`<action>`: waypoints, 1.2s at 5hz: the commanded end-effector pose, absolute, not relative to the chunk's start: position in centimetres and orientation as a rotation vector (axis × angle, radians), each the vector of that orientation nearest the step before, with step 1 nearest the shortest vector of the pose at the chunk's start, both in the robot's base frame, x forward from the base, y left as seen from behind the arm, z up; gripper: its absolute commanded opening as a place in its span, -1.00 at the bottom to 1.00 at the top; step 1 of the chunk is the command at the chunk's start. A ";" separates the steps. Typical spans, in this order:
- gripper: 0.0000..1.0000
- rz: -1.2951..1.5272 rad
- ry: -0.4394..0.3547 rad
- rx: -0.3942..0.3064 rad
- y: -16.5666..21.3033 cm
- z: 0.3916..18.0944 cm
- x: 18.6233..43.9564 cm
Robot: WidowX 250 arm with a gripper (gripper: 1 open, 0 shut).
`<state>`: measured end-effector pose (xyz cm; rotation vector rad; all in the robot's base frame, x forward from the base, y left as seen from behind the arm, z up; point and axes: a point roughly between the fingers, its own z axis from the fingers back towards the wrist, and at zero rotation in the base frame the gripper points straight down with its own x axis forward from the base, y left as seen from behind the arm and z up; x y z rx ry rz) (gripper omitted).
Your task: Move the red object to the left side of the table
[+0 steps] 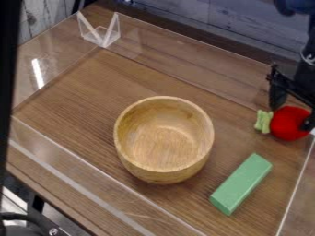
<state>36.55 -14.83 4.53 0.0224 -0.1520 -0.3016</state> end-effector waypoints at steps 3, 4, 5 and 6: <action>1.00 -0.292 -0.197 0.043 -14.8 4.1 37.2; 1.00 -0.287 -0.196 0.047 -14.7 3.6 37.1; -1.00 -0.282 -0.196 0.051 -14.5 3.2 37.0; -1.00 -0.278 -0.209 0.050 -14.3 3.2 36.9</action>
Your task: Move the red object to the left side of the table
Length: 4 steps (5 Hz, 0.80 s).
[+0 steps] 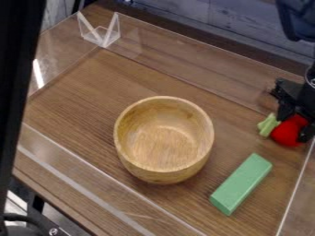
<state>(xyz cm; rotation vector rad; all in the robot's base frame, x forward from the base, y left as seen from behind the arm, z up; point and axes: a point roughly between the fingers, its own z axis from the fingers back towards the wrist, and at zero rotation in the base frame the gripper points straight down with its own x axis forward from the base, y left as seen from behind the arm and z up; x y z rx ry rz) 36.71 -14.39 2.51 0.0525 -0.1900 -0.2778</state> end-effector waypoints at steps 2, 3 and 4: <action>-1.00 -0.267 -0.378 0.054 -12.8 11.0 36.1; -1.00 -0.238 -0.397 0.068 -10.8 12.4 36.1; -1.00 -0.210 -0.373 0.077 -9.6 11.0 36.6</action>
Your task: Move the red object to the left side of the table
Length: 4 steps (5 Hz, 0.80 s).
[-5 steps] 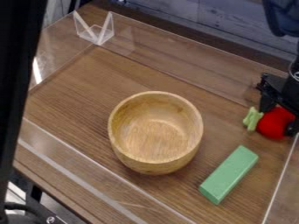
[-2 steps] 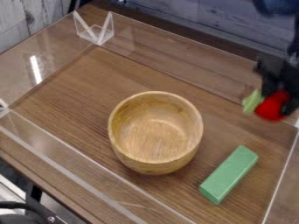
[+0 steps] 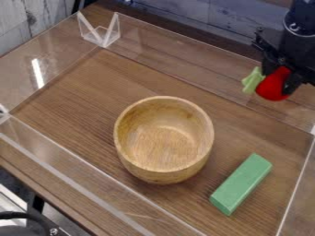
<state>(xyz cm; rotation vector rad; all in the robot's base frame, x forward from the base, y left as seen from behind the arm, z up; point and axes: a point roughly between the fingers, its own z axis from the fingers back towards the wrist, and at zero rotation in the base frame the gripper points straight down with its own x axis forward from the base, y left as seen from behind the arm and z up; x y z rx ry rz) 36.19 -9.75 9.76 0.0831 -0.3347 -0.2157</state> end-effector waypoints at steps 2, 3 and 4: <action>-1.00 -0.231 -0.303 0.063 -9.9 6.9 37.0; -1.00 -0.194 -0.327 0.083 -7.7 9.1 36.5; -1.00 -0.210 -0.317 0.083 -9.6 7.7 36.8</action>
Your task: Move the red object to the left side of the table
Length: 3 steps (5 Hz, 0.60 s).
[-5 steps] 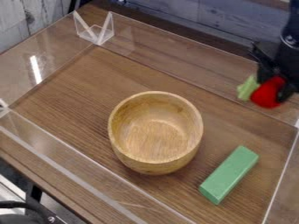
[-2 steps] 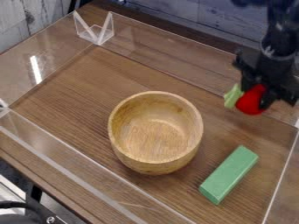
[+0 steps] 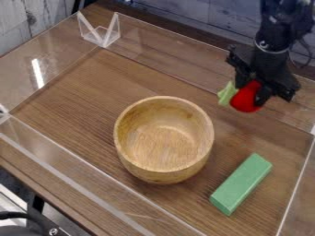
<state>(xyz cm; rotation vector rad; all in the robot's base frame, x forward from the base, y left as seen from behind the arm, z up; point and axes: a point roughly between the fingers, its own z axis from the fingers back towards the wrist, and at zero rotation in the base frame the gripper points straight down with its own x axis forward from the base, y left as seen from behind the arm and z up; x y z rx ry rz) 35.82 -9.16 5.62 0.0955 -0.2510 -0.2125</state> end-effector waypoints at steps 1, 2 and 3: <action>-1.00 -0.236 -0.301 0.068 -10.8 6.1 37.3; -1.00 -0.228 -0.307 0.073 -10.4 6.1 37.2; -1.00 -0.231 -0.302 0.072 -10.5 5.4 37.5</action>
